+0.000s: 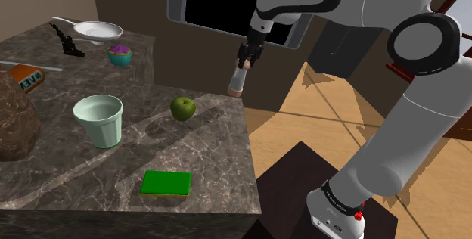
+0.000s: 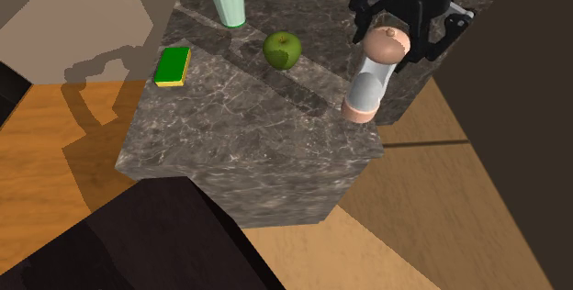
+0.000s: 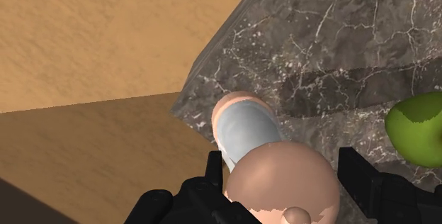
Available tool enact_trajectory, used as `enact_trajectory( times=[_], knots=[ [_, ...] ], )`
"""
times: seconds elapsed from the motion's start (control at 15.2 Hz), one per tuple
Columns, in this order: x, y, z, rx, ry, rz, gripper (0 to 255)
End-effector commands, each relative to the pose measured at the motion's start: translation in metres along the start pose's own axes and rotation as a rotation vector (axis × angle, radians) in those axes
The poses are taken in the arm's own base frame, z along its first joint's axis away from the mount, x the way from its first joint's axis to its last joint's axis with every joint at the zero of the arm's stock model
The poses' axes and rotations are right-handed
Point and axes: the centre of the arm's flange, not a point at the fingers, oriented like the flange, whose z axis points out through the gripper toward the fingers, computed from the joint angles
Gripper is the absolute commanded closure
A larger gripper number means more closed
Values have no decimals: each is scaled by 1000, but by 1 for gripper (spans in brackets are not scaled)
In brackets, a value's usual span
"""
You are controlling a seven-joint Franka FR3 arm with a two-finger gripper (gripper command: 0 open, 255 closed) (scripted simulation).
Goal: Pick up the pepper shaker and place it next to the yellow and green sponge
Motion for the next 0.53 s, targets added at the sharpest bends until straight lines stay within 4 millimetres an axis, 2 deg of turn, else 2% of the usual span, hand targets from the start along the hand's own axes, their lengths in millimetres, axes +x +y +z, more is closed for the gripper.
enact_trajectory(
  times=[0.0,0.46],
  knots=[
    [0,-2,-10,0,0,0,255],
    [0,-6,-47,0,0,0,255]
  ],
)
